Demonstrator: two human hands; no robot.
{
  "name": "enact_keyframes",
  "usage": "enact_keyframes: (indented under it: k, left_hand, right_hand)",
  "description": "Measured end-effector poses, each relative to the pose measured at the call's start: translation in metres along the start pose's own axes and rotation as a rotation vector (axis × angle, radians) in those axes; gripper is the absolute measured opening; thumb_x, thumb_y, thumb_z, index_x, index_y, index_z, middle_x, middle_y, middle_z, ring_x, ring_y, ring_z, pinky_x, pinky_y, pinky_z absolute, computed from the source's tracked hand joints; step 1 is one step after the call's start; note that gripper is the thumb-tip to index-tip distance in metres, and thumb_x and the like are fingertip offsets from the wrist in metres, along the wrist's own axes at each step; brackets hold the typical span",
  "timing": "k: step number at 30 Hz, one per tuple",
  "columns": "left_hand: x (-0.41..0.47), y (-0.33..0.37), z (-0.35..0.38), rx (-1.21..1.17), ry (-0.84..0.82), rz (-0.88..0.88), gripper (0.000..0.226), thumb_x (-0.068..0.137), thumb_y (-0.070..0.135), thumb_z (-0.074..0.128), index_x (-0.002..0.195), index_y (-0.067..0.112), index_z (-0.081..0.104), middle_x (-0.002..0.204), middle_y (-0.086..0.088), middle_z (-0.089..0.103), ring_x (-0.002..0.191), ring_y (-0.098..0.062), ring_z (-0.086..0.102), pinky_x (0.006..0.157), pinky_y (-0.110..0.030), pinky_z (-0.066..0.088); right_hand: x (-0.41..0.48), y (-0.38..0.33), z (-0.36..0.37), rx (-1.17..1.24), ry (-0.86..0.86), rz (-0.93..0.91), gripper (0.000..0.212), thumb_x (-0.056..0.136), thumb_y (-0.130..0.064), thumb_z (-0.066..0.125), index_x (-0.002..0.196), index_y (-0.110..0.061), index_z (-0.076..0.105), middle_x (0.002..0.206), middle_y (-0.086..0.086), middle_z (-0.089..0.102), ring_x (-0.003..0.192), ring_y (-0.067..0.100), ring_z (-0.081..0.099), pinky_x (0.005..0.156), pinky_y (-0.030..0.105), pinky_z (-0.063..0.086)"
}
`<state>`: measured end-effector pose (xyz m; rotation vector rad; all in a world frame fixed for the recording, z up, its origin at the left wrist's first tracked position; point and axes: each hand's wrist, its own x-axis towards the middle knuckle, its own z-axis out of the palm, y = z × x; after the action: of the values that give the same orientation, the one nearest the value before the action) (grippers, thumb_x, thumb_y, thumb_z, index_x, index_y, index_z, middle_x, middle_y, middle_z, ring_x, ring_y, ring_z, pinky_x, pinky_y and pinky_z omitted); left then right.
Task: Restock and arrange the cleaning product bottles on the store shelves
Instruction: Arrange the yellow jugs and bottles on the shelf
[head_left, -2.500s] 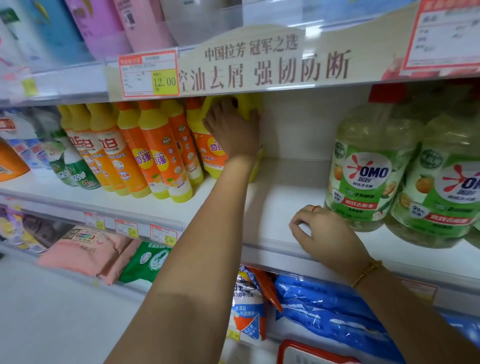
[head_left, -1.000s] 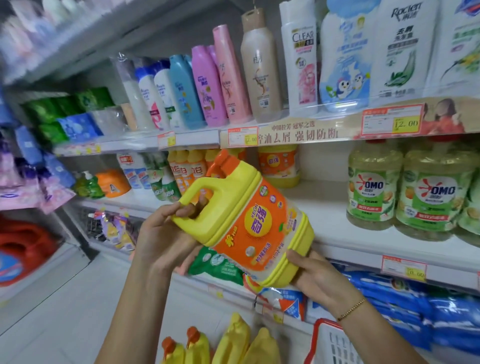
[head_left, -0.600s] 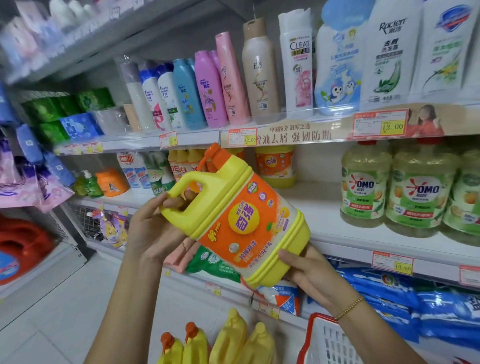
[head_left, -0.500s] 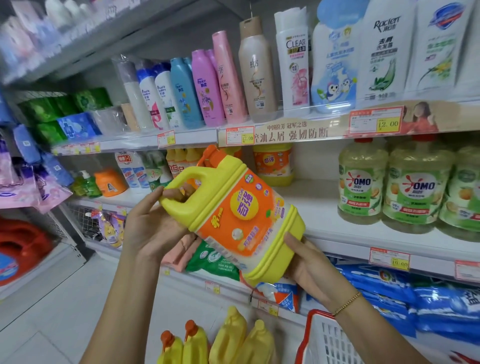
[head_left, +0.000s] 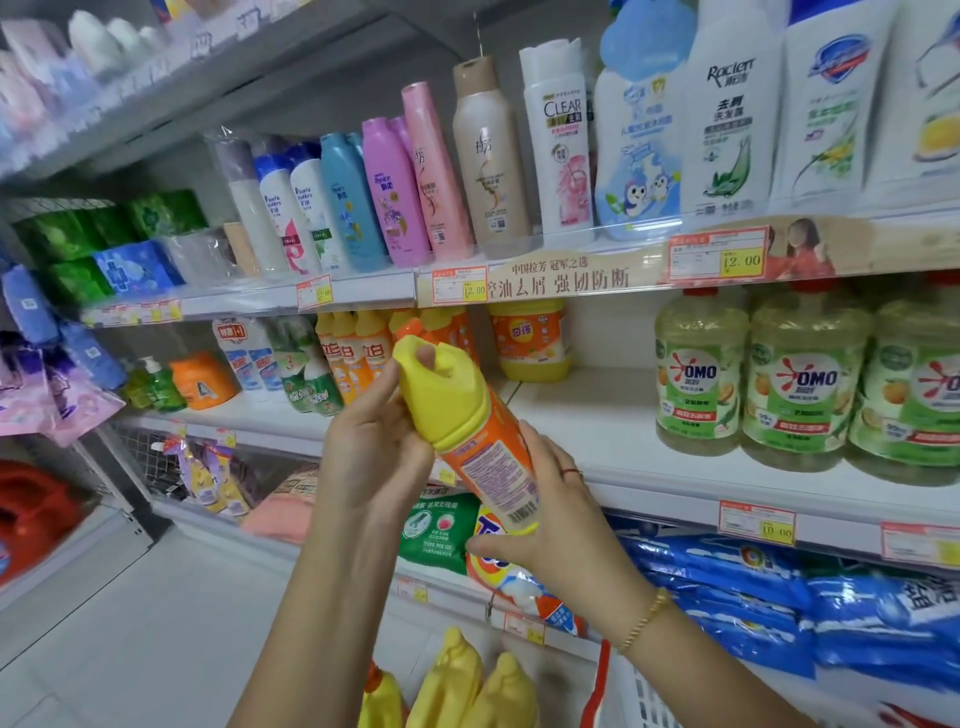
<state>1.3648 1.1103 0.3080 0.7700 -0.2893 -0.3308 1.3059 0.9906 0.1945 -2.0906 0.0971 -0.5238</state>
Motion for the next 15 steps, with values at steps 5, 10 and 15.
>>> enact_keyframes:
  k: [5, 10, 15]
  left_hand:
    - [-0.010, -0.012, 0.026, 0.224, -0.117, -0.067, 0.020, 0.092, 0.018, 0.047, 0.097, 0.008, 0.064, 0.086, -0.002, 0.068, 0.081, -0.013, 0.067, 0.074, -0.027, 0.057]
    - [-0.011, 0.008, 0.041, 0.800, -0.378, -0.079, 0.057, 0.076, 0.021, 0.063, 0.130, 0.007, 0.055, 0.129, 0.000, 0.063, 0.115, -0.007, 0.059, 0.097, -0.022, 0.044]
    - [-0.015, 0.012, 0.018, 0.956, -0.303, 0.077, 0.029, 0.085, 0.022, 0.067, 0.114, 0.025, 0.067, 0.110, 0.012, 0.071, 0.108, 0.000, 0.062, 0.090, -0.019, 0.047]
  right_hand:
    - [0.008, 0.017, 0.011, 0.019, 0.353, -0.003, 0.079, 0.068, -0.034, 0.083, 0.132, -0.036, 0.036, 0.115, -0.009, 0.055, 0.097, 0.008, 0.059, 0.077, 0.022, 0.054]
    - [0.011, 0.025, -0.006, 0.452, 0.272, 0.067, 0.059, 0.062, -0.019, 0.088, 0.112, -0.026, 0.058, 0.097, -0.013, 0.072, 0.088, 0.003, 0.067, 0.073, 0.016, 0.052]
    - [-0.002, 0.043, 0.003, 1.126, -0.012, 0.311, 0.066, 0.061, -0.007, 0.085, 0.121, -0.012, 0.056, 0.111, 0.013, 0.070, 0.105, 0.033, 0.065, 0.083, 0.044, 0.056]
